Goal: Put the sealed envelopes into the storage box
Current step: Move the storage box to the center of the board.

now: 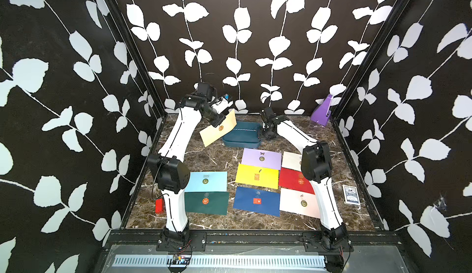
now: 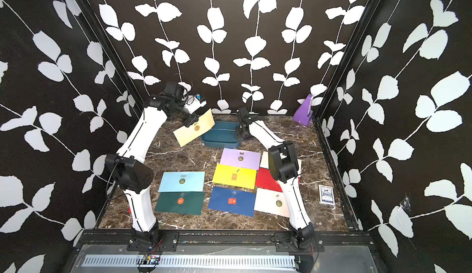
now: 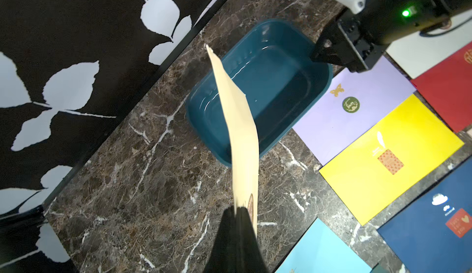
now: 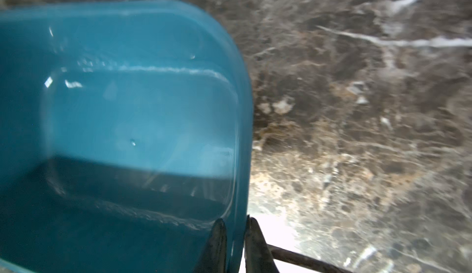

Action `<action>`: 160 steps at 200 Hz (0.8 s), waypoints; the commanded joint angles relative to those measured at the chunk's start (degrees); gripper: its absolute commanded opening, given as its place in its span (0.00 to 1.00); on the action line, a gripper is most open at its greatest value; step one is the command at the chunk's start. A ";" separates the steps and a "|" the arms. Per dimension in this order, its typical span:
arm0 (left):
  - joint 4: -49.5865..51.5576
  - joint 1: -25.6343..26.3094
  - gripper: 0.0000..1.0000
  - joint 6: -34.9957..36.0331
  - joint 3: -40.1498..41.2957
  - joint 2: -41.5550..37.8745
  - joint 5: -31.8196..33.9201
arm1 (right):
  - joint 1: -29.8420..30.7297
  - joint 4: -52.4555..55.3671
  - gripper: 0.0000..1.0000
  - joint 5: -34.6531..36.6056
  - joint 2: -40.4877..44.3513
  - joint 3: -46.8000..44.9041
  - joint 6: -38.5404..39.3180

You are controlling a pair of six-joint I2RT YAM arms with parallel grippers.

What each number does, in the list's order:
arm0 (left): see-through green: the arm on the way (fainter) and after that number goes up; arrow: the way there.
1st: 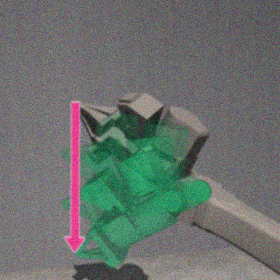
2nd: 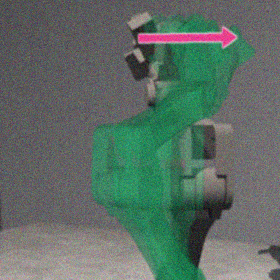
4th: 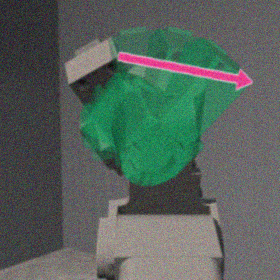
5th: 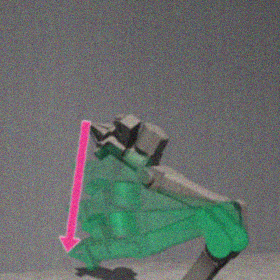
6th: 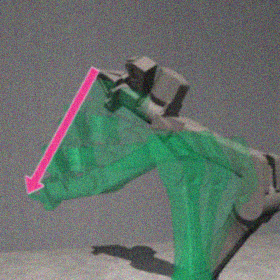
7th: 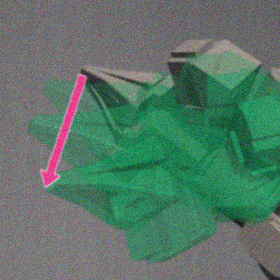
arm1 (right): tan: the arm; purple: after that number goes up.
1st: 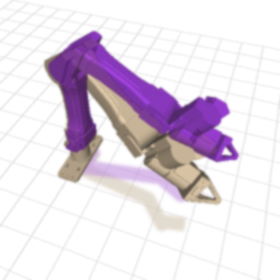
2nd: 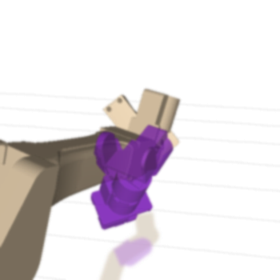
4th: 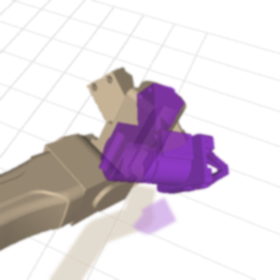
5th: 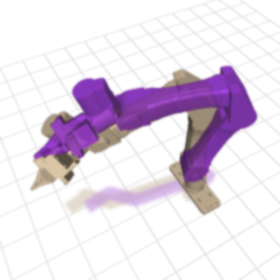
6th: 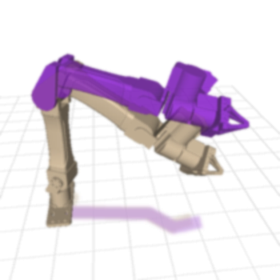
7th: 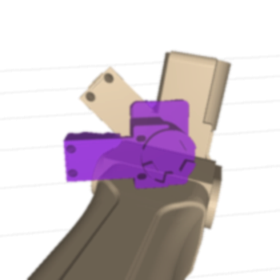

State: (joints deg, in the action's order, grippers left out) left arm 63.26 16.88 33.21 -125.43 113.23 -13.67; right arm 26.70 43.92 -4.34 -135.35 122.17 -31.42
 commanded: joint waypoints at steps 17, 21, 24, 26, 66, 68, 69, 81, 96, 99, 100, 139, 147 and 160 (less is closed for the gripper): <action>4.80 -0.05 0.00 9.72 -1.21 0.91 -4.07 | 3.24 -0.63 0.14 -4.74 -2.84 6.37 3.58; 5.07 -0.09 0.00 10.23 -1.31 1.17 -4.29 | 3.47 -0.86 0.14 -4.97 -2.94 6.60 3.48; 5.32 -0.10 0.00 10.82 -1.44 1.30 -4.68 | 3.70 -1.16 0.14 -5.23 -2.98 6.59 3.37; 5.52 -0.16 0.00 11.24 -1.41 1.43 -5.09 | 3.84 -1.31 0.14 -5.39 -3.08 6.66 3.34; 5.90 -0.60 0.00 14.86 -2.74 4.92 -7.52 | 6.97 -4.73 0.12 -8.47 -4.17 7.09 2.57; 5.97 -0.68 0.00 14.82 -3.01 5.25 -7.58 | 7.07 -4.75 0.12 -8.51 -4.21 7.11 2.56; 6.03 -0.74 0.00 14.80 -3.13 5.38 -7.68 | 7.11 -4.73 0.12 -8.50 -4.21 7.11 2.45; 6.81 -1.27 0.00 14.60 -4.65 7.20 -8.45 | 7.73 -5.21 0.12 -8.76 -4.31 6.78 1.94; 7.05 -2.21 0.00 14.34 -5.22 8.91 -10.11 | 8.15 -6.53 0.12 -9.06 -3.84 5.17 1.15; 7.01 -2.35 0.00 14.34 -5.11 9.20 -10.41 | 8.23 -6.90 0.12 -9.08 -3.72 4.82 0.98; 7.03 -2.41 0.00 14.34 -5.10 9.29 -10.50 | 8.26 -7.00 0.12 -9.05 -3.66 4.65 0.95; 8.29 -3.61 0.00 14.57 -4.95 11.81 -10.33 | 8.46 -7.98 0.12 -8.69 -2.55 1.89 0.26; 8.80 -3.70 0.00 14.84 -4.85 11.84 -9.44 | 8.46 -7.66 0.12 -8.30 -2.72 1.98 0.30; 9.49 -4.11 0.00 15.13 -4.87 11.68 -8.94 | 8.37 -7.31 0.11 -8.03 -2.89 2.00 0.32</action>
State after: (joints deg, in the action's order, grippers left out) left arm 68.62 13.23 46.81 -128.97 125.91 -23.07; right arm 35.33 38.11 -12.91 -139.24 125.71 -30.52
